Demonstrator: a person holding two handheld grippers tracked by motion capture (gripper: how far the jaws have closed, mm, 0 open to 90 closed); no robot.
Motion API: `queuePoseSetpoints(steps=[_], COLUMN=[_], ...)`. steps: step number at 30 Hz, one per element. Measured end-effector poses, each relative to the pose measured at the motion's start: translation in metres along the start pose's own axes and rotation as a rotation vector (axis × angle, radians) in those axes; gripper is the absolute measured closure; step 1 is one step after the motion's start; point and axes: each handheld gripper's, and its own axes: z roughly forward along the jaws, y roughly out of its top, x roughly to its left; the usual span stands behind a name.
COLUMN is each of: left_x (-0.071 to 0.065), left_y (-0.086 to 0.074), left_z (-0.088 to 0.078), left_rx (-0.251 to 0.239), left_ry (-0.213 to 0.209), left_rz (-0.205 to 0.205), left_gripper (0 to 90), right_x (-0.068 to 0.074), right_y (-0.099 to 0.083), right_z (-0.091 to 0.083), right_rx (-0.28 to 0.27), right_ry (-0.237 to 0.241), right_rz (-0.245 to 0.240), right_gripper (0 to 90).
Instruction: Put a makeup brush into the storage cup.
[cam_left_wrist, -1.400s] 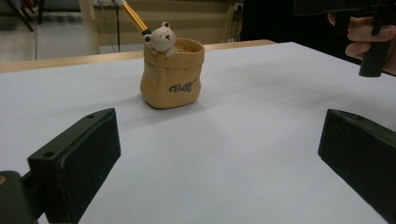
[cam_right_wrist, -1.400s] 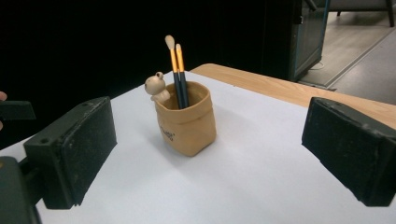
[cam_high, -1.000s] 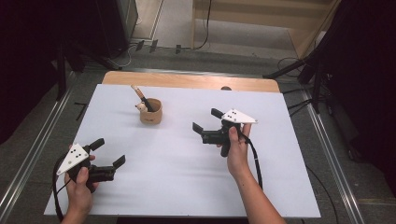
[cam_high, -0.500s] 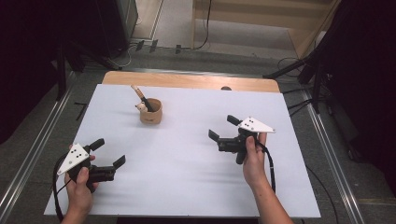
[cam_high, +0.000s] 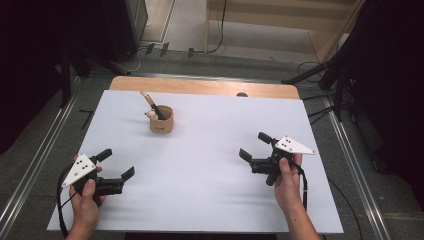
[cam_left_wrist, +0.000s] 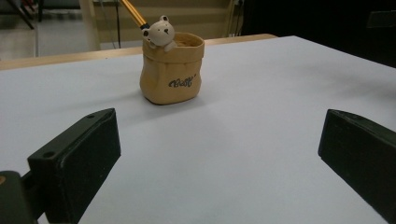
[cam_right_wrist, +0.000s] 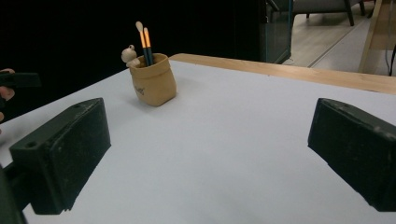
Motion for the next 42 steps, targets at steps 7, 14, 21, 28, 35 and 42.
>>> queuePoseSetpoints(steps=[7, 14, 21, 28, 35, 42], left_x=[0.0, 0.0, 0.0, 0.001, 0.001, 0.003], left_y=[-0.001, -0.001, -0.001, -0.001, -0.002, -0.002], left_z=[-0.001, -0.001, -0.001, -0.002, -0.001, 0.0], left_rx=[-0.004, -0.001, -0.001, 0.003, 0.004, 0.01], left_ry=[0.003, 0.004, 0.008, 0.014, 0.013, 0.01], left_rz=[-0.002, 0.001, 0.0, 0.0, 0.006, 0.008], left_gripper=[0.0, 0.0, 0.0, 0.0, 0.0, 0.0], right_x=[-0.004, -0.007, -0.012, -0.021, -0.028, -0.026], right_y=[-0.008, -0.015, -0.023, -0.035, -0.044, -0.046], right_z=[-0.013, -0.025, -0.04, -0.06, -0.077, -0.086], right_rx=[-0.014, -0.026, -0.026, -0.023, -0.036, -0.03], right_ry=[-0.008, -0.022, -0.047, -0.086, -0.124, -0.168], right_rz=[0.015, 0.036, 0.045, 0.061, 0.076, 0.057], right_gripper=[0.0, 0.0, 0.0, 0.0, 0.0, 0.0])
